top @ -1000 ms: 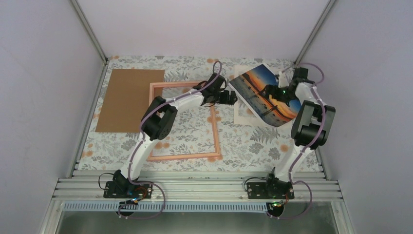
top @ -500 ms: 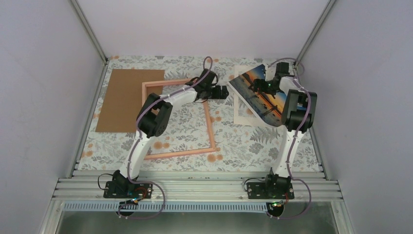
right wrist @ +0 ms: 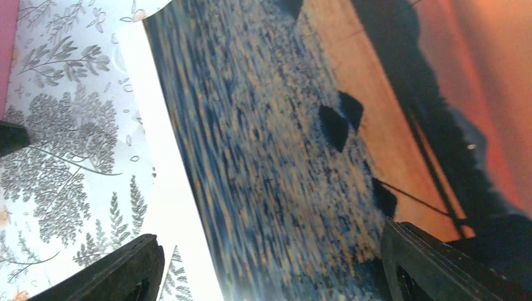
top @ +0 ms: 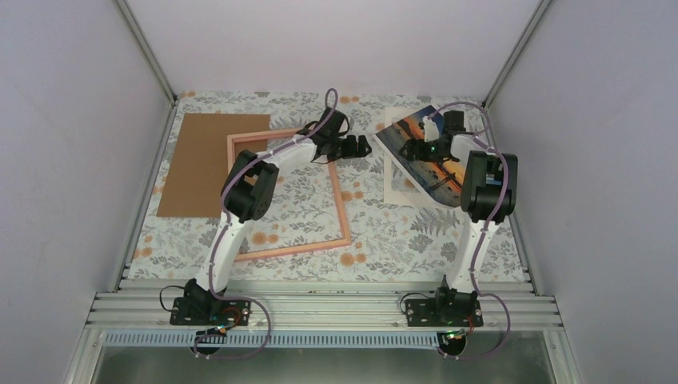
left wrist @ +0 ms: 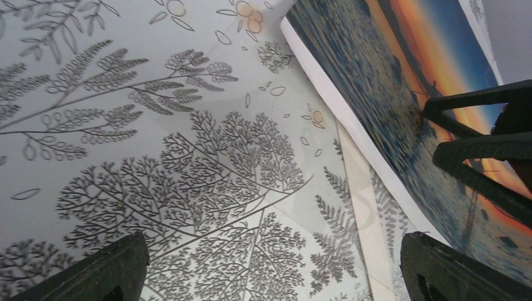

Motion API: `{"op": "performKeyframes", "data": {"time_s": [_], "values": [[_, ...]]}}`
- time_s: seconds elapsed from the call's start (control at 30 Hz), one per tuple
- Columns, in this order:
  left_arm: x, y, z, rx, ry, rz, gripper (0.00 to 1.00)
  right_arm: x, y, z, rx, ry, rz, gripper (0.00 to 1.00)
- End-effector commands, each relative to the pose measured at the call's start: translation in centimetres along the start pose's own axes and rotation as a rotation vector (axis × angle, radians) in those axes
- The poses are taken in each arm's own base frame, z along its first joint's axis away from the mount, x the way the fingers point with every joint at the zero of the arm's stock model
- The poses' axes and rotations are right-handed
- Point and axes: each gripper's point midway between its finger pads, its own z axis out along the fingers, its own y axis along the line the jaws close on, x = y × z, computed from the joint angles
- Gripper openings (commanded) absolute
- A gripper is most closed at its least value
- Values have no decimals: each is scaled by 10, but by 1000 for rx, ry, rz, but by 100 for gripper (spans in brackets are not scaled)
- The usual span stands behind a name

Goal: Put the photo into the frame

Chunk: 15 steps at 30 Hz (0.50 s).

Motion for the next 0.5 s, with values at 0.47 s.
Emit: {"op": "performKeyframes", "data": {"time_s": [0.47], "values": [[49,-13,62,96,167,-102,100,120,10,37,-52,414,236,86]]}}
